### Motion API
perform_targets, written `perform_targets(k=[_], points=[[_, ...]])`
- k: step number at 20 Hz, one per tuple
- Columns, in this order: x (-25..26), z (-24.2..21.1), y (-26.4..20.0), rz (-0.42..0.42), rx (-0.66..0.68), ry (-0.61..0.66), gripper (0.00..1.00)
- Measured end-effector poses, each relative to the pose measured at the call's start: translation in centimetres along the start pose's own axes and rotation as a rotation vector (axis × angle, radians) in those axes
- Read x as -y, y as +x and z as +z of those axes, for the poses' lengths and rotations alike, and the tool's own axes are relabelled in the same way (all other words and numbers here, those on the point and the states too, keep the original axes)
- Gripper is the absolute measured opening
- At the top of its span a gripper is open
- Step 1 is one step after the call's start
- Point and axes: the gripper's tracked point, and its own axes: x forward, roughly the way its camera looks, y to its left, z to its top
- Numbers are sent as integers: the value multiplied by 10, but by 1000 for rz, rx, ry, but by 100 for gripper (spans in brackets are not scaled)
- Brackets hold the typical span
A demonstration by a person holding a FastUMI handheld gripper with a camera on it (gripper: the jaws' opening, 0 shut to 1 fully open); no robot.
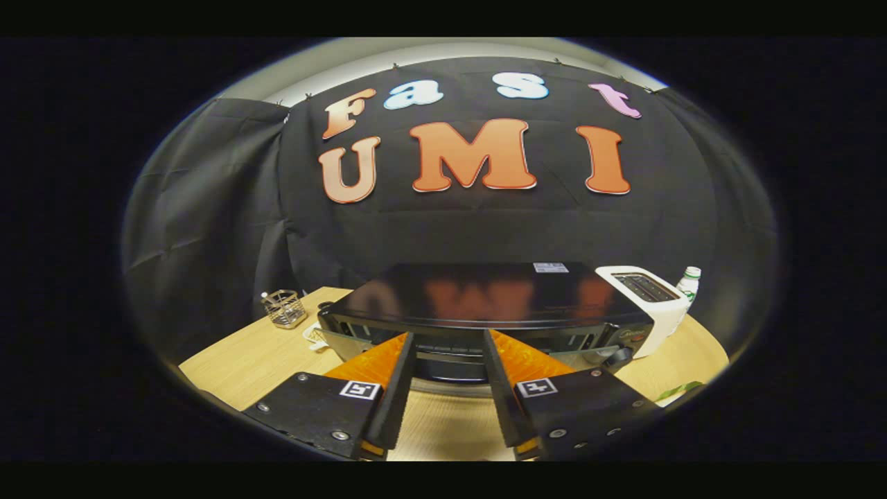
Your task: Open the toaster oven, put the food inside, and close the toaster oven door.
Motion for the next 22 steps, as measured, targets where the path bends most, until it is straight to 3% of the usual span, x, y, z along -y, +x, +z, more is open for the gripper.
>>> perform_targets(k=[3,6,8,12,16,22], points=[[-10,-42,-19,73,-137,89,56],[4,-118,-38,42,-368,212,56],[7,-128,-30,29,-375,241,53],[3,-139,-27,22,-395,169,50],[-1,-172,-35,22,-549,176,51],[4,-160,-35,26,-531,219,50]])
